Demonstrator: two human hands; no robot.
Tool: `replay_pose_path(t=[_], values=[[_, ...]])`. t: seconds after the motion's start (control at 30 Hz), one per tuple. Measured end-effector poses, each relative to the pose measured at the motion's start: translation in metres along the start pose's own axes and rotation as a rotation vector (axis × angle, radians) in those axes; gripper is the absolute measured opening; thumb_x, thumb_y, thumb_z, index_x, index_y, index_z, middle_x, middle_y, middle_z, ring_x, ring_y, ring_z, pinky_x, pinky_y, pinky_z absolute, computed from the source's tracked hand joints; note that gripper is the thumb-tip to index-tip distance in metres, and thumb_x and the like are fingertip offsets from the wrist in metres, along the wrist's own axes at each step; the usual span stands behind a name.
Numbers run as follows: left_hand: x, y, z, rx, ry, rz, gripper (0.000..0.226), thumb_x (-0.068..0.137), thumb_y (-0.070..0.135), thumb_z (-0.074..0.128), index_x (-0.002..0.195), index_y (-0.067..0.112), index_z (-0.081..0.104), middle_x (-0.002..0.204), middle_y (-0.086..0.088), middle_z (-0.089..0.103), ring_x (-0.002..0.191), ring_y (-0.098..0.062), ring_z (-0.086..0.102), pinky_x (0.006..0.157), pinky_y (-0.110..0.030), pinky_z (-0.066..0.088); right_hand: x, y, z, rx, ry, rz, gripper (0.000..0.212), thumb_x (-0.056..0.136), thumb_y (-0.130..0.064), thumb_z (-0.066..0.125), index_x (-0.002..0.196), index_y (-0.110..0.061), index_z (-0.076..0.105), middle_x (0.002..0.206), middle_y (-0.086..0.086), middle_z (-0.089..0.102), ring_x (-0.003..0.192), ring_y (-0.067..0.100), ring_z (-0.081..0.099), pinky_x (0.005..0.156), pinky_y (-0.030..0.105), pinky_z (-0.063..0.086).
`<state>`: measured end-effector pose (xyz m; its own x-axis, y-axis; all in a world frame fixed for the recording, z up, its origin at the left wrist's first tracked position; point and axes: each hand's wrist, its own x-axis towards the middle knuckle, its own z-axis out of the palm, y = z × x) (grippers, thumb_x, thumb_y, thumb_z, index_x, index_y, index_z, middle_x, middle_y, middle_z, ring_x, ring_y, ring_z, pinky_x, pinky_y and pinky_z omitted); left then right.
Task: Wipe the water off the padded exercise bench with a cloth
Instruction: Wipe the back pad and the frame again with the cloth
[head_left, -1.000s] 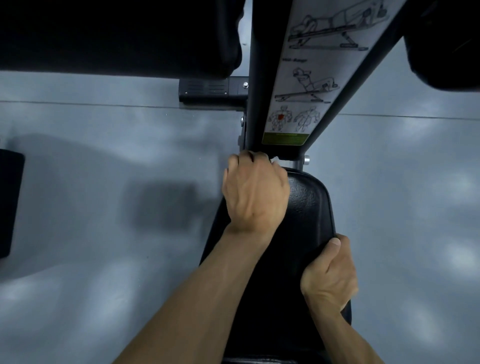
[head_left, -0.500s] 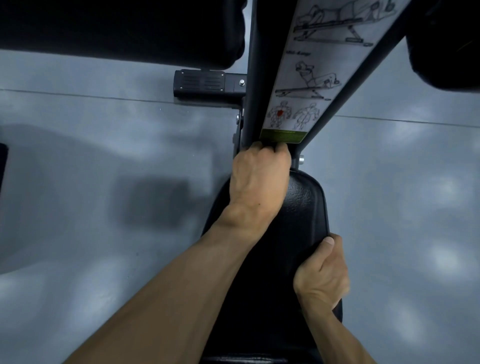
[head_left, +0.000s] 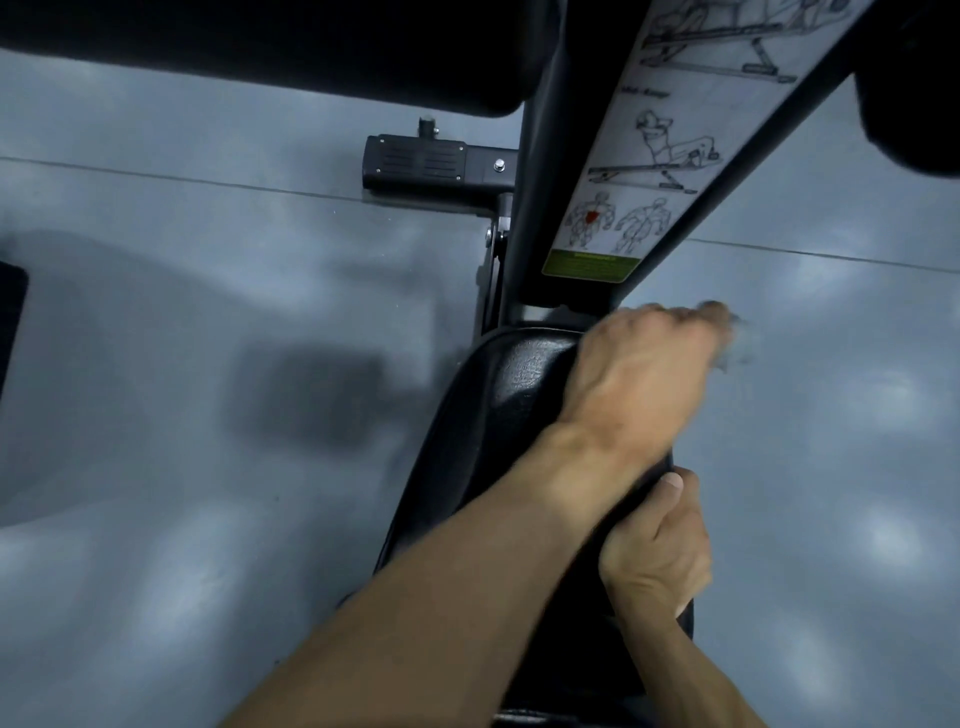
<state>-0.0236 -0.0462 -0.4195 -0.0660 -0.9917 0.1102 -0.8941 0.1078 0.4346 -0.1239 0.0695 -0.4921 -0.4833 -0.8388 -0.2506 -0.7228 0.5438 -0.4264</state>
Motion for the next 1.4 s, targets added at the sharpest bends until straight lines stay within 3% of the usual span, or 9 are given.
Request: replay_pose_path(t=[0.13, 0.4, 0.53, 0.73, 0.83, 1.03, 1.2, 1.33, 1.4], values=[[-0.019, -0.052, -0.034, 0.048, 0.234, -0.052, 0.003, 0.092, 0.022, 0.07, 0.09, 0.023, 0.072, 0.068, 0.003, 0.068, 0.063, -0.021, 0.062, 0.057, -0.031, 0.029, -0.001, -0.002, -0.001, -0.004, 0.0, 0.006, 0.035, 0.096, -0.046, 0.012, 0.093, -0.024, 0.039, 0.083, 0.005, 0.051, 0.075, 0.03, 0.043, 0.072, 0.042, 0.032], [0.003, -0.027, -0.001, -0.197, -0.255, -0.065, 0.01, 0.1, 0.02, 0.055, 0.103, 0.024, 0.064, 0.09, -0.002, 0.072, 0.081, -0.031, 0.067, 0.063, -0.033, 0.043, -0.001, -0.002, 0.001, 0.007, 0.019, -0.002, 0.041, 0.094, -0.046, 0.011, 0.095, -0.019, 0.042, 0.08, 0.004, 0.047, 0.075, 0.027, 0.039, 0.072, 0.042, 0.03], [-0.044, -0.047, -0.026, -0.409, 0.11, -0.104, 0.013, 0.097, 0.02, 0.06, 0.107, 0.027, 0.065, 0.093, 0.001, 0.074, 0.085, -0.026, 0.069, 0.075, -0.039, 0.057, -0.002, -0.002, 0.002, 0.0, 0.025, -0.016, 0.042, 0.093, -0.047, 0.01, 0.094, -0.02, 0.042, 0.081, 0.007, 0.047, 0.075, 0.029, 0.04, 0.072, 0.043, 0.03], [-0.063, -0.138, -0.049, -0.736, 0.477, -0.824, 0.025, 0.093, 0.04, 0.057, 0.089, 0.025, 0.076, 0.073, 0.008, 0.071, 0.07, -0.012, 0.065, 0.072, -0.038, 0.058, -0.005, -0.002, 0.003, -0.022, 0.04, -0.014, 0.055, 0.094, -0.048, 0.011, 0.107, -0.014, 0.052, 0.099, 0.025, 0.064, 0.089, 0.045, 0.057, 0.073, 0.043, 0.03], [-0.04, -0.136, -0.043, -0.658, 0.291, -0.839, 0.021, 0.1, 0.038, 0.06, 0.096, 0.027, 0.078, 0.085, 0.004, 0.075, 0.075, -0.007, 0.064, 0.072, -0.021, 0.045, -0.005, -0.004, 0.002, -0.027, 0.048, -0.026, 0.057, 0.093, -0.049, 0.01, 0.105, -0.013, 0.052, 0.099, 0.028, 0.063, 0.089, 0.047, 0.057, 0.073, 0.043, 0.03], [-0.009, -0.111, -0.027, -0.81, 0.089, -0.888, 0.029, 0.103, 0.022, 0.055, 0.127, 0.028, 0.071, 0.118, -0.005, 0.074, 0.112, -0.022, 0.067, 0.095, -0.025, 0.051, -0.004, -0.003, 0.004, -0.024, 0.061, -0.026, 0.053, 0.092, -0.049, 0.01, 0.099, -0.013, 0.049, 0.093, 0.027, 0.062, 0.087, 0.046, 0.056, 0.073, 0.044, 0.032], [-0.016, -0.106, -0.046, -0.897, 0.362, -0.614, 0.026, 0.104, 0.028, 0.059, 0.125, 0.038, 0.071, 0.08, 0.01, 0.072, 0.055, -0.001, 0.057, 0.055, -0.025, 0.046, -0.004, -0.001, 0.005, -0.037, 0.053, -0.026, 0.054, 0.093, -0.048, 0.01, 0.1, -0.012, 0.05, 0.095, 0.028, 0.062, 0.088, 0.046, 0.057, 0.073, 0.043, 0.031], [-0.024, -0.126, -0.015, -0.839, 0.047, -0.826, 0.029, 0.103, 0.026, 0.061, 0.129, 0.029, 0.07, 0.119, -0.001, 0.074, 0.111, -0.017, 0.069, 0.093, -0.024, 0.051, -0.005, -0.003, 0.003, -0.042, 0.037, -0.032, 0.054, 0.093, -0.049, 0.011, 0.103, -0.012, 0.051, 0.1, 0.03, 0.063, 0.091, 0.048, 0.058, 0.072, 0.043, 0.03], [-0.02, -0.135, -0.005, -0.929, -0.027, -0.918, 0.025, 0.1, 0.032, 0.063, 0.121, 0.026, 0.075, 0.113, 0.0, 0.076, 0.113, -0.021, 0.069, 0.094, -0.026, 0.05, -0.004, -0.004, 0.004, -0.032, 0.043, -0.029, 0.056, 0.093, -0.049, 0.012, 0.106, -0.012, 0.052, 0.102, 0.03, 0.063, 0.092, 0.048, 0.057, 0.073, 0.043, 0.03]])
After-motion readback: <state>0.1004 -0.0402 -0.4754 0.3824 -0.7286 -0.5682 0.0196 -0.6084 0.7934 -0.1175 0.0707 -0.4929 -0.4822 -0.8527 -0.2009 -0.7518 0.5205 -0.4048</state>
